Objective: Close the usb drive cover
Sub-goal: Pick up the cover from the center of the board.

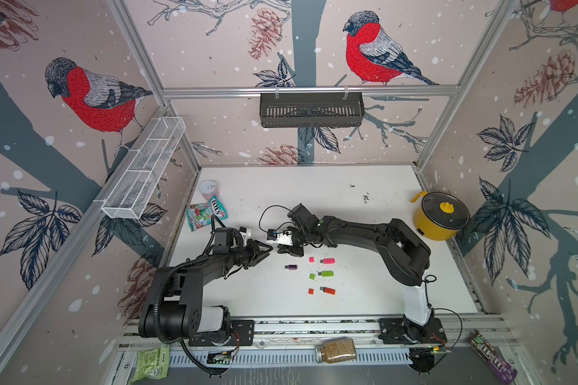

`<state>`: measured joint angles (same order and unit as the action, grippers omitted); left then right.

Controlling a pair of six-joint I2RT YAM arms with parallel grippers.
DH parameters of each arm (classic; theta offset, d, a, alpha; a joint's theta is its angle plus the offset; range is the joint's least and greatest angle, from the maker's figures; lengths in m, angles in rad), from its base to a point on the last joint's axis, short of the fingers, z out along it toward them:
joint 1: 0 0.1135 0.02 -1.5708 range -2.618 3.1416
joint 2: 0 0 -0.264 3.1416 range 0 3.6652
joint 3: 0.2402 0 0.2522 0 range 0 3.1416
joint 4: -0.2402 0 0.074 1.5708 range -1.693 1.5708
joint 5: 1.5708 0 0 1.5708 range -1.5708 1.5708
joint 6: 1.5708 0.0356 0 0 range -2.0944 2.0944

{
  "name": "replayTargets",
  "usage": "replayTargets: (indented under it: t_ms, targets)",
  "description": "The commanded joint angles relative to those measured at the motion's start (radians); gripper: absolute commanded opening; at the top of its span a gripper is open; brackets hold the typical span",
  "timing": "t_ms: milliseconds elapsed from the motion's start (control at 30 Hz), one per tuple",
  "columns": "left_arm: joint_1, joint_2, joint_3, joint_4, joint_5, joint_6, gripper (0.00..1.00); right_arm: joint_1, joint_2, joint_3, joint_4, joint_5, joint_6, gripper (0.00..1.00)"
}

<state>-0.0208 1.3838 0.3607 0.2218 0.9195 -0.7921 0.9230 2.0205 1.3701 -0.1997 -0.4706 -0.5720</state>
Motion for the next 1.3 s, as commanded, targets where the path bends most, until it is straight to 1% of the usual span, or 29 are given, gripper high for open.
replayTargets:
  t_ms: [0,467,900,1067,1267]
  targets:
    - [-0.01,0.003,-0.002,0.066,0.036,-0.028,0.35,0.004,0.002,0.001,0.022,-0.03,0.013,0.2]
    - [-0.055,0.014,-0.012,0.113,0.059,-0.06,0.32,0.002,0.012,-0.002,0.031,-0.049,0.026,0.2]
    - [-0.054,0.021,-0.032,0.206,0.09,-0.135,0.27,-0.008,0.003,-0.02,0.07,-0.075,0.062,0.2]
    - [-0.054,0.013,-0.045,0.268,0.107,-0.196,0.26,-0.022,-0.006,-0.025,0.111,-0.1,0.092,0.2]
    - [-0.055,0.001,-0.043,0.264,0.107,-0.202,0.24,-0.024,-0.008,-0.025,0.12,-0.112,0.1,0.2]
